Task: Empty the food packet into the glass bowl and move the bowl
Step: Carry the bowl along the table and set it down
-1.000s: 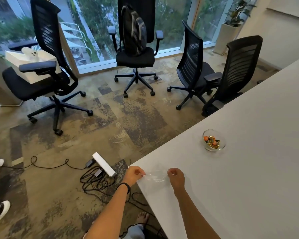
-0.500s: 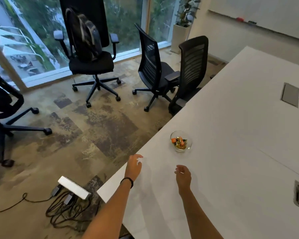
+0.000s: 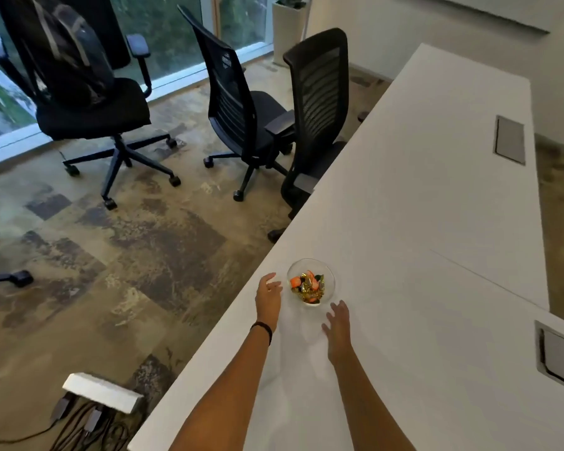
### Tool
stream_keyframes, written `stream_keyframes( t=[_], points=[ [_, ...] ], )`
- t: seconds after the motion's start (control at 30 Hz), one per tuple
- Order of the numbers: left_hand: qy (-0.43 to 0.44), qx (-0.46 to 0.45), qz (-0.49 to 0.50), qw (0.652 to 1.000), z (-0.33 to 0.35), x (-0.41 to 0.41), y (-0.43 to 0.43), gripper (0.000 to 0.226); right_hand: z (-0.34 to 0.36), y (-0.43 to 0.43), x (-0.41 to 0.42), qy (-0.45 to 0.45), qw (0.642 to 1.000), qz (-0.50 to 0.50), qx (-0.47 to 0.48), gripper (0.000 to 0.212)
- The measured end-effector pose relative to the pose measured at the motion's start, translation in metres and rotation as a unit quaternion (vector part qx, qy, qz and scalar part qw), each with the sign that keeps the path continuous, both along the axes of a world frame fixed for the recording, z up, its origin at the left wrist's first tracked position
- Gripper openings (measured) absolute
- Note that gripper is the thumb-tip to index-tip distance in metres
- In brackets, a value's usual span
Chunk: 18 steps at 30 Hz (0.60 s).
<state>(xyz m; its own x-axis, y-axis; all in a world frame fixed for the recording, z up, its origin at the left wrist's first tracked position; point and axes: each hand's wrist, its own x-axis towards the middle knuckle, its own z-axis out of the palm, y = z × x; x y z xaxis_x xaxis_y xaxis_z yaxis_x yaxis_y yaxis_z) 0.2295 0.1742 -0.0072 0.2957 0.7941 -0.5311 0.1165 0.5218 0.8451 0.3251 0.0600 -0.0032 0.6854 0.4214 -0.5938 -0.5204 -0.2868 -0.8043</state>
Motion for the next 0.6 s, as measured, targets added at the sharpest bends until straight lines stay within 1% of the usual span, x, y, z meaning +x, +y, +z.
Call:
stream_keyframes(
  t=[0.03, 0.1, 0.27, 0.37, 0.47, 0.6],
  points=[
    [-0.012, -0.012, 0.015, 1.000, -0.002, 0.005, 0.007, 0.029, -0.001, 0.006, 0.003, 0.031, 0.999, -0.011, 0.026, 0.047],
    [-0.025, -0.028, 0.012, 0.999, -0.007, 0.015, 0.019, 0.028, -0.001, 0.019, 0.011, 0.058, 0.997, -0.014, 0.043, 0.052],
    [-0.039, -0.078, -0.001, 0.996, -0.021, 0.035, 0.031, 0.022, -0.004, 0.040, 0.019, 0.060, 0.996, -0.010, 0.060, 0.055],
    [-0.049, -0.100, -0.023, 0.994, -0.030, 0.047, 0.026, 0.030, -0.002, 0.048, 0.021, 0.065, 0.996, -0.009, 0.059, 0.057],
    [-0.059, -0.111, -0.027, 0.992, -0.031, 0.052, 0.021, 0.034, 0.009, 0.055, 0.019, 0.089, 0.994, -0.037, 0.053, 0.057],
    [-0.097, -0.142, -0.011, 0.985, -0.008, 0.060, 0.021, 0.020, 0.013, 0.051, 0.018, 0.097, 0.990, -0.038, 0.098, 0.061]
  ],
)
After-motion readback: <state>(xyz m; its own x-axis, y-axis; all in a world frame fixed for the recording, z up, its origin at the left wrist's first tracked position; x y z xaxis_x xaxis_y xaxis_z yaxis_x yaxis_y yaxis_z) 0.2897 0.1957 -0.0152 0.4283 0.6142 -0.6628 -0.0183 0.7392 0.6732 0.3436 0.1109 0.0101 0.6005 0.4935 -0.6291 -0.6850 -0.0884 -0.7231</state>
